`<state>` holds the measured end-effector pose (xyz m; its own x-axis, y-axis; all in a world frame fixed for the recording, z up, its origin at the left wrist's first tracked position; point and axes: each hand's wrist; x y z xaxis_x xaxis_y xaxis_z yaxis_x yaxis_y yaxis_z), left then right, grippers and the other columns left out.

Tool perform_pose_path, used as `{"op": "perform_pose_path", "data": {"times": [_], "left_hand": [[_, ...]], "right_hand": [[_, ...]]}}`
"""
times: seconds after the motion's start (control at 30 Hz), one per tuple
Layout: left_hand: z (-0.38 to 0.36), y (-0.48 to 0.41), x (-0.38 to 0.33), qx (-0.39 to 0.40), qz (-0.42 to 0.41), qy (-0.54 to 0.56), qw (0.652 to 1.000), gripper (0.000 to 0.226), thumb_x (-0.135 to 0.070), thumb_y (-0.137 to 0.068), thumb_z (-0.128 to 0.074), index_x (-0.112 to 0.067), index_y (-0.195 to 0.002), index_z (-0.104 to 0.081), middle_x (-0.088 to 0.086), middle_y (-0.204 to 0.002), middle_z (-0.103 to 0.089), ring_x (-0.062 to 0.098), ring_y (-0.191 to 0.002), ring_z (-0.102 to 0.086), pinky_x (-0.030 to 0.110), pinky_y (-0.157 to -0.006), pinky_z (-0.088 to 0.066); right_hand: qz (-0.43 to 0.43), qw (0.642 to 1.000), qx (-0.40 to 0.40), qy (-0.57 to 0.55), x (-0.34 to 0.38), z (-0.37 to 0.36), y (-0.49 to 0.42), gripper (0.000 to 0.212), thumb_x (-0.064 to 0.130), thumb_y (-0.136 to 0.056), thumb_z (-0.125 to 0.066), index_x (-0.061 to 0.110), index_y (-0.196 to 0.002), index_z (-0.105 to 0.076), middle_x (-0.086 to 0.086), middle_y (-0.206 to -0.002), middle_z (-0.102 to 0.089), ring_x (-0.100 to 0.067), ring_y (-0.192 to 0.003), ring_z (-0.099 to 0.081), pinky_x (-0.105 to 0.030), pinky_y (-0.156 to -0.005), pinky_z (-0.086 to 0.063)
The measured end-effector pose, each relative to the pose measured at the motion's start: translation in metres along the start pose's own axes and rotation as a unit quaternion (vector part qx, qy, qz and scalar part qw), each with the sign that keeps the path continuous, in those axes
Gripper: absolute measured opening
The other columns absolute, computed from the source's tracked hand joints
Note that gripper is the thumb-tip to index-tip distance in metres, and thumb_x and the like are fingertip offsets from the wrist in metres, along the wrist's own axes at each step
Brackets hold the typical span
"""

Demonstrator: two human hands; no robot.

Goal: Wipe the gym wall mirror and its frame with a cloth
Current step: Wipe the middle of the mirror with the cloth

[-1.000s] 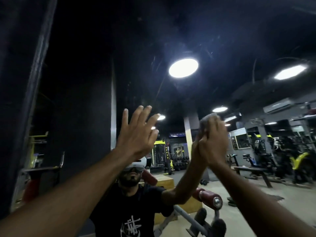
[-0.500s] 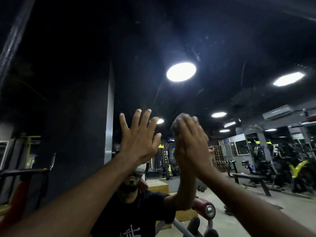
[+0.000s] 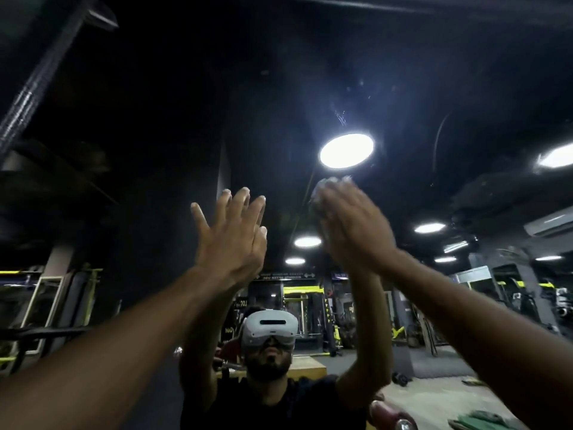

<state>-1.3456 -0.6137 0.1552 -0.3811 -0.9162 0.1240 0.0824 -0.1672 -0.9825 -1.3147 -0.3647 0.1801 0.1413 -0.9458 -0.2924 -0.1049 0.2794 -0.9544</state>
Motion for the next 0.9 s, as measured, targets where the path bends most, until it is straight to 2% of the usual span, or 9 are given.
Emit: {"op": "perform_pose_path", "data": {"times": [0.17,0.27,0.37,0.43,0.53,0.6,0.67,0.8,0.9], "left_hand": [[0.003,-0.012,-0.015,-0.013,-0.005,0.006,1.000,0.061,-0.043,-0.099,-0.041,-0.033,-0.155,-0.019,-0.001,-0.164,-0.013,0.026,-0.152,-0.009,0.073,-0.117,-0.010],[-0.001,-0.012,-0.029,0.013,-0.007,0.007,1.000,0.062,-0.046,-0.102,-0.036,-0.034,-0.158,-0.014,-0.001,-0.168,-0.007,0.025,-0.156,0.000,0.070,-0.120,-0.005],[-0.002,0.003,-0.040,0.018,0.008,0.016,1.000,0.061,-0.044,-0.103,-0.035,-0.034,-0.159,-0.013,0.001,-0.169,-0.005,0.025,-0.157,0.002,0.068,-0.121,-0.005],[-0.004,0.022,-0.047,0.027,-0.015,0.024,0.999,0.062,-0.046,-0.101,-0.038,-0.036,-0.158,-0.015,0.000,-0.169,-0.006,0.024,-0.156,0.001,0.067,-0.122,-0.004],[-0.010,0.057,-0.068,0.058,-0.052,0.027,0.997,0.063,-0.047,-0.101,-0.040,-0.034,-0.158,-0.019,-0.001,-0.169,-0.007,0.022,-0.156,0.002,0.066,-0.122,0.000],[-0.014,0.072,-0.082,0.062,-0.032,0.041,0.997,0.063,-0.044,-0.102,-0.042,-0.032,-0.159,-0.020,-0.001,-0.169,-0.006,0.022,-0.157,0.003,0.065,-0.122,0.003],[-0.018,0.086,-0.096,0.063,-0.024,0.045,0.997,0.062,-0.044,-0.102,-0.040,-0.033,-0.159,-0.020,0.000,-0.170,-0.005,0.023,-0.157,0.003,0.065,-0.120,0.005],[-0.027,0.104,-0.106,0.080,-0.058,-0.010,0.995,0.065,-0.046,-0.099,-0.031,-0.028,-0.160,-0.021,0.002,-0.169,-0.016,0.028,-0.157,-0.009,0.070,-0.119,-0.009],[-0.029,0.107,-0.105,0.083,-0.051,-0.025,0.995,0.064,-0.044,-0.100,-0.036,-0.029,-0.160,-0.021,0.002,-0.168,-0.017,0.027,-0.156,-0.010,0.068,-0.120,-0.011]], "right_hand": [[-0.345,0.931,-0.119,-0.015,0.005,-0.002,-0.058,0.037,0.015,-0.088,-0.051,0.029,-0.122,-0.056,-0.002,-0.124,-0.052,-0.024,-0.116,-0.052,-0.038,-0.087,-0.041],[-0.134,0.987,-0.087,0.010,0.050,-0.019,-0.023,0.045,0.008,-0.093,-0.056,0.029,-0.132,-0.048,0.003,-0.138,-0.048,-0.027,-0.135,-0.043,-0.040,-0.100,-0.040],[0.026,1.000,-0.001,0.003,0.021,0.001,0.027,0.052,0.018,-0.101,-0.054,0.025,-0.151,-0.040,0.003,-0.159,-0.039,-0.028,-0.151,-0.029,-0.043,-0.117,-0.028],[-0.010,1.000,0.013,0.014,-0.022,0.022,0.045,0.046,0.014,-0.099,-0.053,0.029,-0.142,-0.047,0.005,-0.150,-0.046,-0.026,-0.141,-0.041,-0.044,-0.117,-0.032],[-0.265,0.963,-0.051,0.000,-0.070,0.046,0.072,0.050,0.010,-0.092,-0.052,0.029,-0.138,-0.049,0.003,-0.144,-0.048,-0.029,-0.136,-0.042,-0.054,-0.112,-0.040],[-0.324,0.943,-0.072,-0.010,-0.046,0.044,0.088,0.057,0.003,-0.089,-0.052,0.025,-0.141,-0.048,-0.002,-0.146,-0.046,-0.029,-0.137,-0.041,-0.051,-0.113,-0.038],[-0.224,0.974,-0.038,-0.019,-0.005,0.037,0.115,0.060,-0.001,-0.087,-0.054,0.025,-0.140,-0.048,0.001,-0.148,-0.043,-0.023,-0.137,-0.039,-0.041,-0.110,-0.034],[0.043,0.997,0.068,-0.013,-0.005,0.037,0.156,0.059,0.018,-0.098,-0.056,0.019,-0.156,-0.040,-0.003,-0.165,-0.033,-0.028,-0.155,-0.022,-0.047,-0.120,-0.026],[-0.042,0.997,0.053,0.027,-0.067,0.057,0.160,0.052,0.032,-0.103,-0.041,0.018,-0.153,-0.044,-0.006,-0.166,-0.030,-0.028,-0.158,-0.011,-0.054,-0.125,-0.021]]}}
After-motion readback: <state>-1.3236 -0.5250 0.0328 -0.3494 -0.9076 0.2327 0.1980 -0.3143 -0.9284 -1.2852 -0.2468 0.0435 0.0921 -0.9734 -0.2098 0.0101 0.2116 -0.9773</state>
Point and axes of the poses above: each hand's wrist, its own y-axis away from the middle knuckle, its own z-axis out of the back of the hand, x = y × z
